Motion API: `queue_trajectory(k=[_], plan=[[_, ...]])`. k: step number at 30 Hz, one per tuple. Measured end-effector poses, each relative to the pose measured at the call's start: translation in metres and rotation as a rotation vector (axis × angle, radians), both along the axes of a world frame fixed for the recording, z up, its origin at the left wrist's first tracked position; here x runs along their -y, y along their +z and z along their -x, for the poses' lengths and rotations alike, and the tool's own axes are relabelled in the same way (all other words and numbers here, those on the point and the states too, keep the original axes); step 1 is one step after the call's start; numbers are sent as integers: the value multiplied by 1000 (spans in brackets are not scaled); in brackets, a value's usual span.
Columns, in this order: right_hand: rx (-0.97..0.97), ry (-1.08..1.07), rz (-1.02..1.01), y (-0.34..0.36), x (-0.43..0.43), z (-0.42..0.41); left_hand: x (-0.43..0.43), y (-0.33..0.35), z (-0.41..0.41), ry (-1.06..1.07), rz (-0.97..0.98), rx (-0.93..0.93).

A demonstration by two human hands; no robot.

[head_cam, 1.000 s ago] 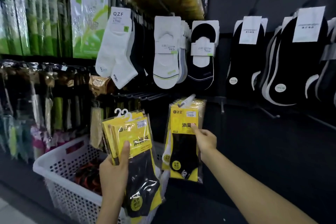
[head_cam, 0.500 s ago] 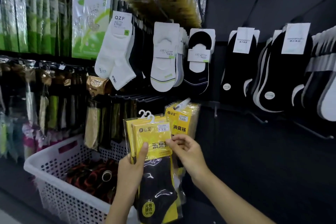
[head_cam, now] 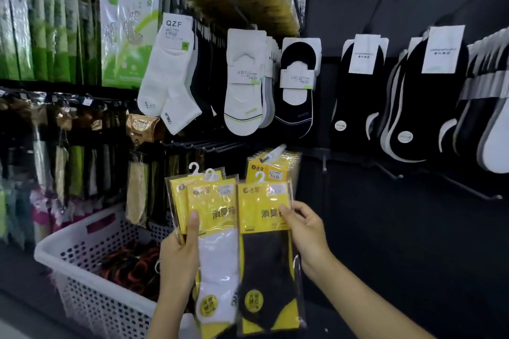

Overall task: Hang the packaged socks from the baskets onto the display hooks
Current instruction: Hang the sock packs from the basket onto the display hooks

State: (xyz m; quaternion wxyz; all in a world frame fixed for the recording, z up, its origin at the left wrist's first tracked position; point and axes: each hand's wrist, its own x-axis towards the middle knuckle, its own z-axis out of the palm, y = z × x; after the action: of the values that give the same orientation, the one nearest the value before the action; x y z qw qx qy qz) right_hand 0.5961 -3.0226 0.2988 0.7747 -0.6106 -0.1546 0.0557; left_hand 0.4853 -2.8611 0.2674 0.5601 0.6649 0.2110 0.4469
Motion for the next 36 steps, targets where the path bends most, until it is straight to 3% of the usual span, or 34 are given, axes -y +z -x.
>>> queue_trajectory(k=[4, 10, 17, 23, 26, 31, 36], plan=[[2, -163, -16, 14, -5, -21, -16, -5, 5, 76, -53, 21], [60, -238, 86, 21, -30, -44, -29, -11, 7, 109, -51, -9], [-126, -321, 103, 4, -43, -63, -26, -13, 4, 57, -10, 26], [-47, -443, 191, -9, -33, -45, -21, -15, -3, 36, -17, 4], [39, -347, 150, -15, -28, -22, -15, -15, -5, -19, -25, 16], [118, 48, 207, -9, -30, 19, 1, -10, -10, -107, 19, 72], [79, 147, 185, -6, -23, 24, 4, -11, -15, -187, 44, 41]])
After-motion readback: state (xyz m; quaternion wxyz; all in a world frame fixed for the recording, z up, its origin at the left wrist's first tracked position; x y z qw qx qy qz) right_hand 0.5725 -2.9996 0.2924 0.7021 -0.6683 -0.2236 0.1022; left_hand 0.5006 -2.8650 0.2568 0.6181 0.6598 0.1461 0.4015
